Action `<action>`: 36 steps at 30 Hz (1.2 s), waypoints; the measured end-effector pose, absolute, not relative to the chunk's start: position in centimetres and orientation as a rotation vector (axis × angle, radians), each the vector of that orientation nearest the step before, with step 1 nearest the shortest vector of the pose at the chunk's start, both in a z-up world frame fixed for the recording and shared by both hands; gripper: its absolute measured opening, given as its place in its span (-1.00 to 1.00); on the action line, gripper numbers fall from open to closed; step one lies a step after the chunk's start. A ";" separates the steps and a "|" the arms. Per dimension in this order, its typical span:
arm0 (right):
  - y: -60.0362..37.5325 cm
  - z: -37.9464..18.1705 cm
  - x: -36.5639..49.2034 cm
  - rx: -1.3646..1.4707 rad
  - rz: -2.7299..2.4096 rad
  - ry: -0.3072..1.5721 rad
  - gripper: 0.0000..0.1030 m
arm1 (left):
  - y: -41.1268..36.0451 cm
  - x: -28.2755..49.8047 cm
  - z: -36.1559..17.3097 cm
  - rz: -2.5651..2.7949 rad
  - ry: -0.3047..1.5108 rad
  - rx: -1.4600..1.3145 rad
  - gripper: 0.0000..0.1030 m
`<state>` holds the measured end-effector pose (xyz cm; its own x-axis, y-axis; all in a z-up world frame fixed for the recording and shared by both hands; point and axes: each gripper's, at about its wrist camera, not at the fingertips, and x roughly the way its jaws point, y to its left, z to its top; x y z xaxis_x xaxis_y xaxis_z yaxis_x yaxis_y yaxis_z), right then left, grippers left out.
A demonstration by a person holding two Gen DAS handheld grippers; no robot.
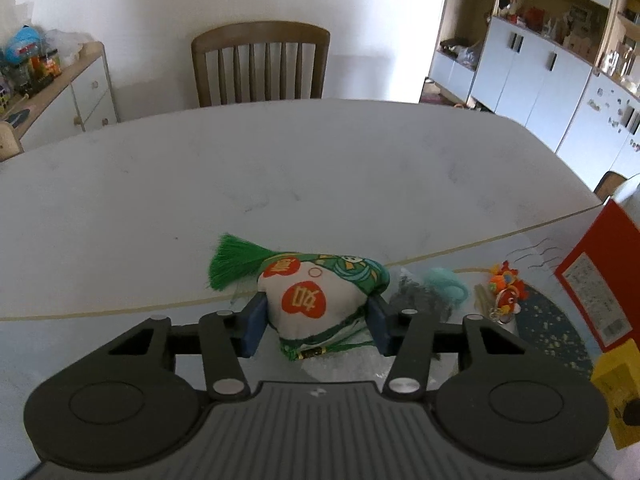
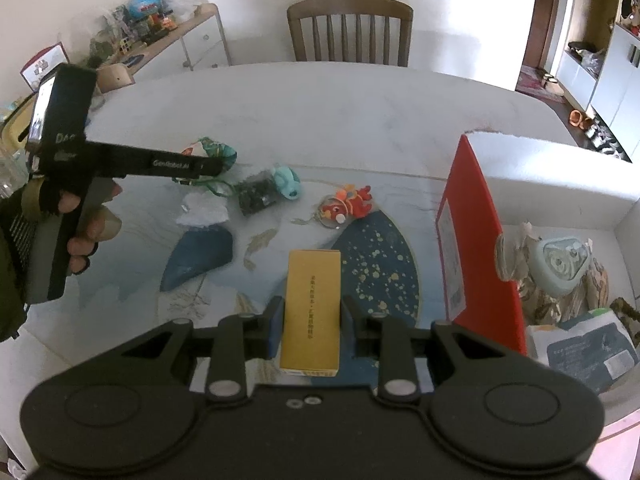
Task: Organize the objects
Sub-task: 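Lift and carry the pouch with the left gripper while the right gripper carries the yellow box into the shoebox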
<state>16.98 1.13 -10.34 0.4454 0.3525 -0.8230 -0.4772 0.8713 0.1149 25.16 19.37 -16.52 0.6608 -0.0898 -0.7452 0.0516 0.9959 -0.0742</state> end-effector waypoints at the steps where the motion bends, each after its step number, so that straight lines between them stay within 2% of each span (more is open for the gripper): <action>1: 1.0 -10.1 16.9 -0.140 0.519 0.979 -0.45 | 19.5 24.9 -16.1 -0.079 0.841 -0.055 -0.01; 19: -4.7 -5.1 15.0 -0.096 0.560 0.901 -0.45 | 15.6 17.6 -7.8 -0.170 0.800 -0.098 -0.01; 36: -15.5 -3.9 15.7 -0.021 0.489 0.845 -0.45 | 2.8 16.9 -3.4 -0.301 0.771 -0.022 0.00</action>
<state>15.65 -15.54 -3.89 0.5600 0.4071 -0.7216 -0.4233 0.8893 0.1732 16.91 2.79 -3.41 0.6768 -0.2761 -0.6825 0.2602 0.9569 -0.1290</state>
